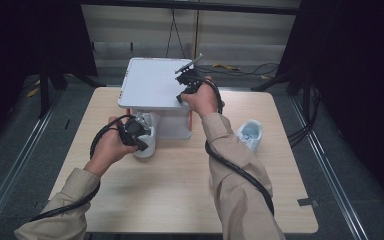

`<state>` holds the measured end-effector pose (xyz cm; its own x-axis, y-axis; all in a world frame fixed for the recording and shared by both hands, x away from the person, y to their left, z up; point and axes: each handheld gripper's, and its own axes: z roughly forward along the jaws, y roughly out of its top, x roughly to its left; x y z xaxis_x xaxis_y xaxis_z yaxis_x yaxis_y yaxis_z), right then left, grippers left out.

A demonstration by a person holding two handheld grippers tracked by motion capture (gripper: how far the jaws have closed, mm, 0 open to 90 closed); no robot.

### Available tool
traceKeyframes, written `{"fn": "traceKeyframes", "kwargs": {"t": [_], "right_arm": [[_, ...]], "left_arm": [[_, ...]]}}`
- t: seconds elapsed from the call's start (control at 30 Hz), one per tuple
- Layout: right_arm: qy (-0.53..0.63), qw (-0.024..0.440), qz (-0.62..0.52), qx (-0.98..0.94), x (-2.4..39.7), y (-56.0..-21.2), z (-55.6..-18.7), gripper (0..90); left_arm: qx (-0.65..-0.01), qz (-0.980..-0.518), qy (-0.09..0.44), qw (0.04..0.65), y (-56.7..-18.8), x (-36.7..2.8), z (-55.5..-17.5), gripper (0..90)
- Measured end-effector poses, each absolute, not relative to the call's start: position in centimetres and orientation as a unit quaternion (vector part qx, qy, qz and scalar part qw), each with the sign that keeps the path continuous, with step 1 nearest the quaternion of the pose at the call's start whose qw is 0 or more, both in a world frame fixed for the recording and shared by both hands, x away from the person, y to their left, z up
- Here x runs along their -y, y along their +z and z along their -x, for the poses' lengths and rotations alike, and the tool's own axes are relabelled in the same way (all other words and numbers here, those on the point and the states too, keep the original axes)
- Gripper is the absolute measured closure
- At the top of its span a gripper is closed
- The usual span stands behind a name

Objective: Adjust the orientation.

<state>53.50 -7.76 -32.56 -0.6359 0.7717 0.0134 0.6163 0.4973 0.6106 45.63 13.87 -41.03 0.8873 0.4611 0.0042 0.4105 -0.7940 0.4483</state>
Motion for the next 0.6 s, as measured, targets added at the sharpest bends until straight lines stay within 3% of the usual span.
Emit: {"fn": "traceKeyframes", "kwargs": {"t": [0.6], "right_arm": [[0.286,0.145,-0.401,-0.858,7.4,-32.5,-53.3,90.0]], "left_arm": [[-0.231,-0.948,0.048,0.215,-42.0,-14.7,-45.9,90.0]]}}
